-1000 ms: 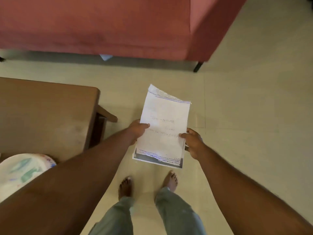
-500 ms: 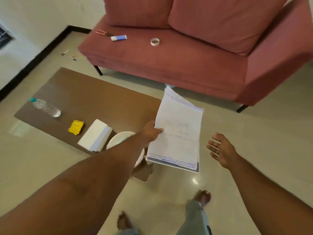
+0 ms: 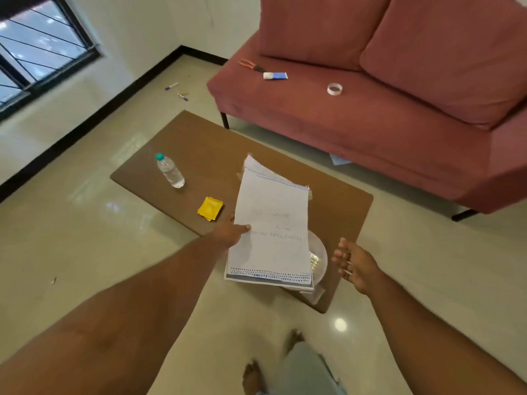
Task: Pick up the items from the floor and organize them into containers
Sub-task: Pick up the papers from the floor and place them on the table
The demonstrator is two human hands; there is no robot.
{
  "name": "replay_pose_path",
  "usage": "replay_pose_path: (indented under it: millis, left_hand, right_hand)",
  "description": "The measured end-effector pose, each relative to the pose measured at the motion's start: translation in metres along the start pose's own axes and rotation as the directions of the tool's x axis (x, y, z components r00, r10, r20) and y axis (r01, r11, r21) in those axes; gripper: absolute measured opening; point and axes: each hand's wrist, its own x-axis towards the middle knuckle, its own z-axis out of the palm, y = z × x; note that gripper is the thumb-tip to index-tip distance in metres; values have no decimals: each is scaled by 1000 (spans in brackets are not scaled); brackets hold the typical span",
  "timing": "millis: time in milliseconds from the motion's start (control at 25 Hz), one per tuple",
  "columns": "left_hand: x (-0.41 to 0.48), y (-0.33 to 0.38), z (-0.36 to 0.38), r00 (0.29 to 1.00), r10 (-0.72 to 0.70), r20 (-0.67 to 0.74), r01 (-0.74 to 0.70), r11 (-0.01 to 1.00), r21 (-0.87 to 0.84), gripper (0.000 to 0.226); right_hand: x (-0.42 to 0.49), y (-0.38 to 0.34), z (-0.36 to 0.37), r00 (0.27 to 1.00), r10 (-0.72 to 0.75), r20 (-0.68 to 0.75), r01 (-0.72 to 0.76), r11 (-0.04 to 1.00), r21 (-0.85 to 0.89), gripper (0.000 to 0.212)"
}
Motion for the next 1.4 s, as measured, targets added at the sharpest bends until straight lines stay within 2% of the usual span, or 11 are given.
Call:
replay_pose_path:
  millis: [200, 560, 720, 880, 1040, 1400]
  left_hand:
    - [54, 13, -72, 999, 3, -36, -5, 1000, -30, 35]
    - [188, 70, -150, 1000, -20, -11, 21, 998, 53, 48]
    - [242, 84, -159, 997, -22, 68, 15, 995, 98, 36]
    - [355, 55, -165, 977, -40, 207, 6, 987, 159, 47]
    - [418, 67, -156, 985, -97, 145, 64, 974, 217, 35]
    - [497, 48, -125, 977, -148, 154, 88, 936, 340, 36]
  right_hand:
    - [24, -23, 70, 1000, 22, -9, -23, 998, -63, 24]
    - [96, -94, 161, 996, 19, -91, -18, 1000, 10, 26]
    - [103, -113, 198, 992, 35, -117, -25, 996, 91, 22]
    - [125, -109, 222, 961, 93, -259, -54, 987, 152, 29]
    - [158, -103, 250, 948, 114, -297, -44, 971, 234, 29]
    - [194, -105, 291, 932, 50, -359, 65, 951, 302, 33]
